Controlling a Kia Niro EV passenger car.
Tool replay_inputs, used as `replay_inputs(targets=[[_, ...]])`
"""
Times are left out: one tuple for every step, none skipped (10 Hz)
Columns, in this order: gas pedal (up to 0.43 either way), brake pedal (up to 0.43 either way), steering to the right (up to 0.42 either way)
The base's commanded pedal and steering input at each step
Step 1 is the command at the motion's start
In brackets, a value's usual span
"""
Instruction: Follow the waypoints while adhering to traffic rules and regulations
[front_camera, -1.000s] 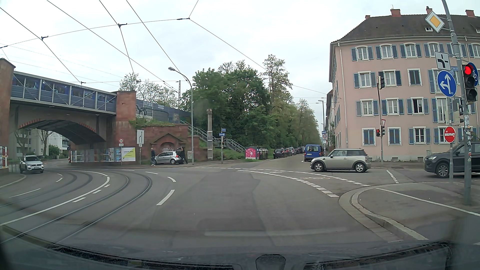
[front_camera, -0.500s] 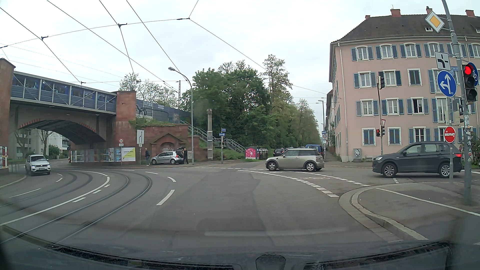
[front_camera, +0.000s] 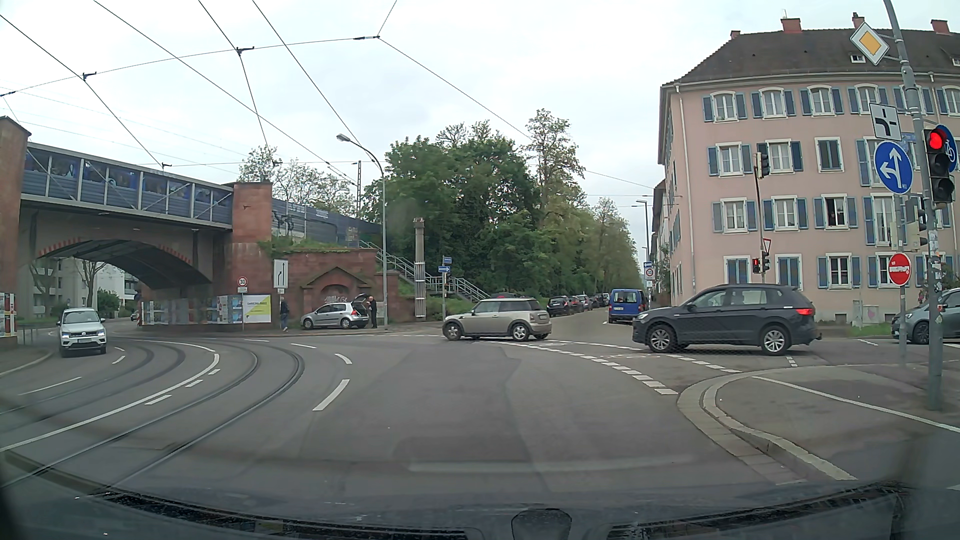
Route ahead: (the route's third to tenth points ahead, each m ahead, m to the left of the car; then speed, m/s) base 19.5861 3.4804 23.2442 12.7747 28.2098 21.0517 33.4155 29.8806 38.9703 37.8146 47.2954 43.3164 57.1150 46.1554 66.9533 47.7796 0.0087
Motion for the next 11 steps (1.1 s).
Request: replay_inputs(targets=[[0.000, 0.238, -0.008], [0.000, 0.238, -0.008], [0.000, 0.238, -0.008], [0.000, 0.238, -0.008], [0.000, 0.238, -0.008], [0.000, 0.238, -0.008], [0.000, 0.238, -0.008], [0.000, 0.238, -0.008], [0.000, 0.238, -0.008], [0.000, 0.238, -0.008], [0.000, 0.244, -0.008]])
